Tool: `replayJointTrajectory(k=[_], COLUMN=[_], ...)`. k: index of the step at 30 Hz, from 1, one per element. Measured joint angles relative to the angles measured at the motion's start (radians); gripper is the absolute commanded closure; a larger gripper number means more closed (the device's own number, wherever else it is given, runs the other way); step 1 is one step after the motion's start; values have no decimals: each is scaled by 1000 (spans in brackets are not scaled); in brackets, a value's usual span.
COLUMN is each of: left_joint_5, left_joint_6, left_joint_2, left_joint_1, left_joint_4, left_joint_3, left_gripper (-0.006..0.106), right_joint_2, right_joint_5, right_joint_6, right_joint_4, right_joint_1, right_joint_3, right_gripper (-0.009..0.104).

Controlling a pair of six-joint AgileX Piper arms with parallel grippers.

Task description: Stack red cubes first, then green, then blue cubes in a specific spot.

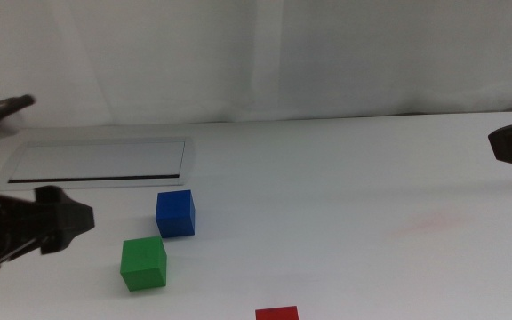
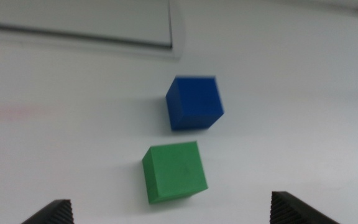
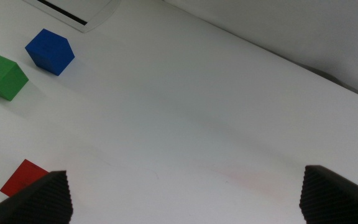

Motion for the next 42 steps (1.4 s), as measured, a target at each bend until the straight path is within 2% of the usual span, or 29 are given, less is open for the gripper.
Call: replayJointTrajectory(k=[5,8,11,12,14,17,25,42], left_joint_5=[39,41,41,41,41,42,-3,-119], left_joint_6=[-5,-65,-189,-308,-419,-556,-662,-743], left_joint_2=[175,270,354,408,459,523,653,700], left_joint_1=[-37,-114,-209,-269,-326,-377,-387,-387], left_joint_4=[0,42,144,251,361,438,444,446], left_joint_3=[-73,-109,-142,-160,-170,-174,-174,-174], left_gripper=[22,22,22,22,22,22,22,22], right_joint_2=[0,0,0,0,0,0,0,0], right_joint_5=[-2,-2,-2,-2,-2,-2,-2,-2], right_joint_6=[0,0,0,0,0,0,0,0], right_joint_4=[2,2,2,2,2,2,2,7], right_joint_1=[0,0,0,0,0,0,0,0], right_joint_3=[0,0,0,0,0,0,0,0], right_gripper=[-7,-7,-7,-7,-7,-7,-7,-7])
